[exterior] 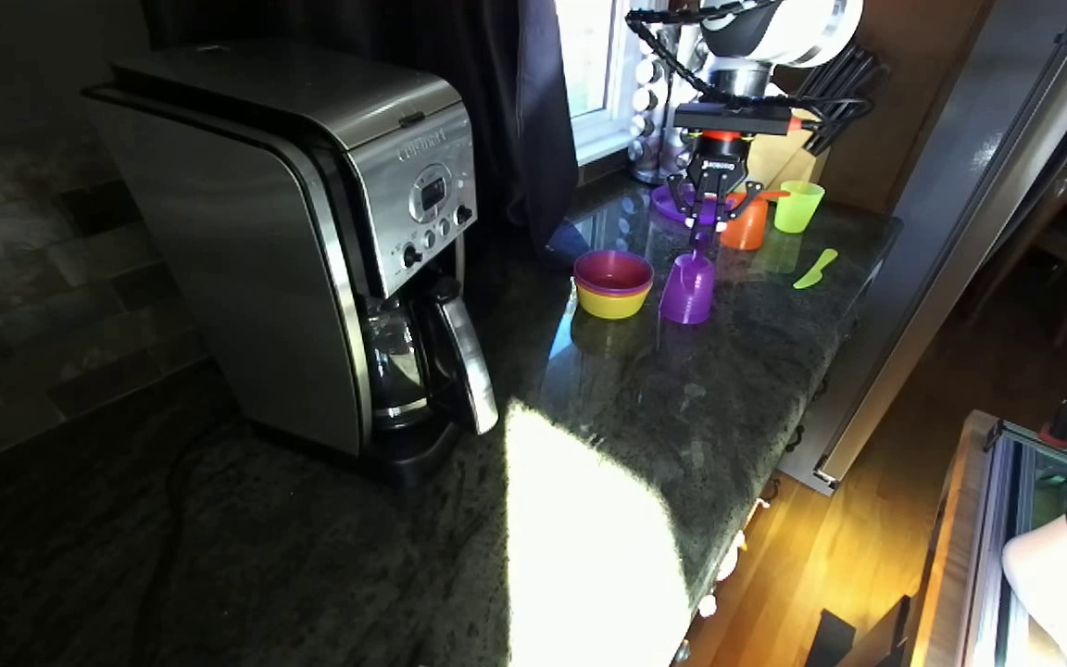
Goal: Pick up the purple knife and put it on top of the purple cup
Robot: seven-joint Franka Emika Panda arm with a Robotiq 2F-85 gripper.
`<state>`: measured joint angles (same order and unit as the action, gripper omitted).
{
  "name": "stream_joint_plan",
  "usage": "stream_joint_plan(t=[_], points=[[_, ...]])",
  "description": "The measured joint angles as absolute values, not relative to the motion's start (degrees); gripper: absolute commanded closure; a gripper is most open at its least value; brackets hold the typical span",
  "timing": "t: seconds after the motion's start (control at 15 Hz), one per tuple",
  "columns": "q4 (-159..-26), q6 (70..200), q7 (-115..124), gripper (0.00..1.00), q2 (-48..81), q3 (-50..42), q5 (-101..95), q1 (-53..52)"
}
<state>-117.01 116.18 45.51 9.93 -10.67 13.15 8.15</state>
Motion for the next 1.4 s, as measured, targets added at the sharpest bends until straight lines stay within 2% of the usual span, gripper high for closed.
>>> stream_joint_plan(t=[0.6,0.67,0.87,1.2,1.27,1.4], points=[[-117.53,116.89,45.54,0.94,9.87,-10.15,13.15,8.13],[-117.54,116.89,45.54,0.87,9.86,-10.11,13.15,8.13],[-117.56,116.89,45.54,0.44,9.85,-10.05,13.15,8.13],[-117.65,116.89,45.54,0.06,9.85,-9.99,13.15,8.12],[-117.66,116.89,45.54,0.01,9.85,-9.99,13.15,8.12],[-117.67,116.89,45.54,0.0,9.83,-9.97,13.15,8.12]])
